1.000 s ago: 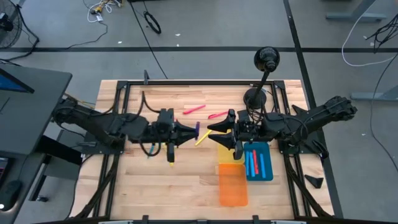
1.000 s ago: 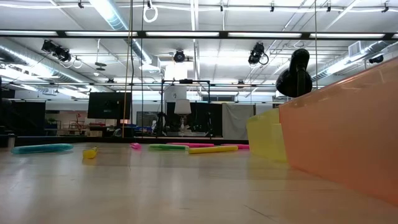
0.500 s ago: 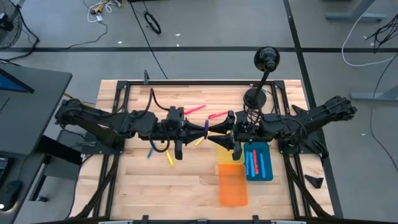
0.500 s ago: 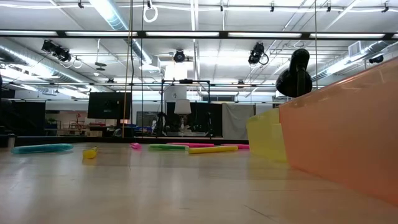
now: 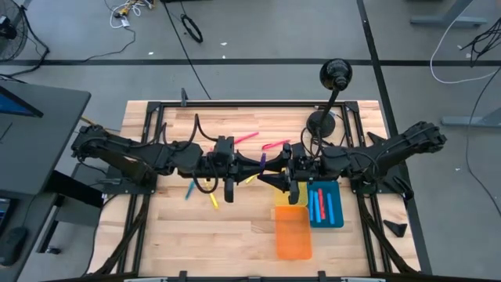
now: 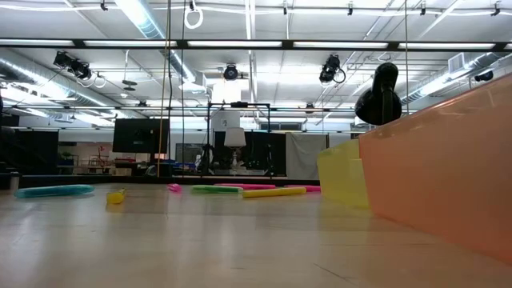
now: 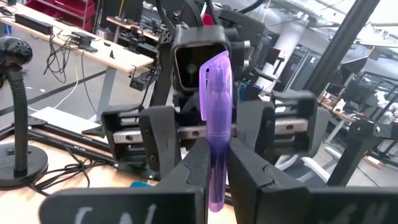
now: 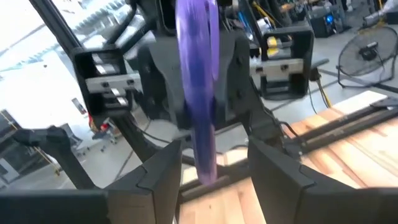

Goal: Pick & Place Markers
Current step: Put the purple pen into the orange bin

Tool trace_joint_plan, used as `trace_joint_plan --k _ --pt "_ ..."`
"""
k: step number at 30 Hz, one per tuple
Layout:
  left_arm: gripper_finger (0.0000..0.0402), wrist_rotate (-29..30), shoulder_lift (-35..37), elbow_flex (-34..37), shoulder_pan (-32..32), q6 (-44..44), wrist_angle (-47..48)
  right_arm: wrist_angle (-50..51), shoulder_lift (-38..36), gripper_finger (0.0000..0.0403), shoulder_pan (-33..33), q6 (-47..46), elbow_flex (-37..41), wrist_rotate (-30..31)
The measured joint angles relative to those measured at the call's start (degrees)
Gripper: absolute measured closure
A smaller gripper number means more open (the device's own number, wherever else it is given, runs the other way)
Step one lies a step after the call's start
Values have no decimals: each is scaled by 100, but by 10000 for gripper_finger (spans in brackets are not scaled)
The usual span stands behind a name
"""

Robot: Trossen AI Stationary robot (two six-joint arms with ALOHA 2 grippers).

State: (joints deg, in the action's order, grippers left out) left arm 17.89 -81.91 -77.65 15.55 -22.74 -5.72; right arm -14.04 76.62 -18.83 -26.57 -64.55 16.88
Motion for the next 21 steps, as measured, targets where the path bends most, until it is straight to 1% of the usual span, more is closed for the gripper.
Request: trace_joint_plan --k 3,6,13,18,19,21 --pt "365 2 0 0 2 -15 32 0 6 227 0 1 0 0" --pt "365 2 -2 0 4 -15 41 2 5 246 0 2 0 -1" --pt "365 -16 -2 -1 4 -21 69 -3 5 318 -22 2 0 -18" --pt "358 -22 -2 0 7 -133 123 4 5 378 -20 17 0 -257" --pt "354 -22 -2 0 7 -131 125 3 5 386 -29 9 0 -261" --pt "342 -32 -2 0 7 -124 122 -3 5 387 -58 -1 0 -259"
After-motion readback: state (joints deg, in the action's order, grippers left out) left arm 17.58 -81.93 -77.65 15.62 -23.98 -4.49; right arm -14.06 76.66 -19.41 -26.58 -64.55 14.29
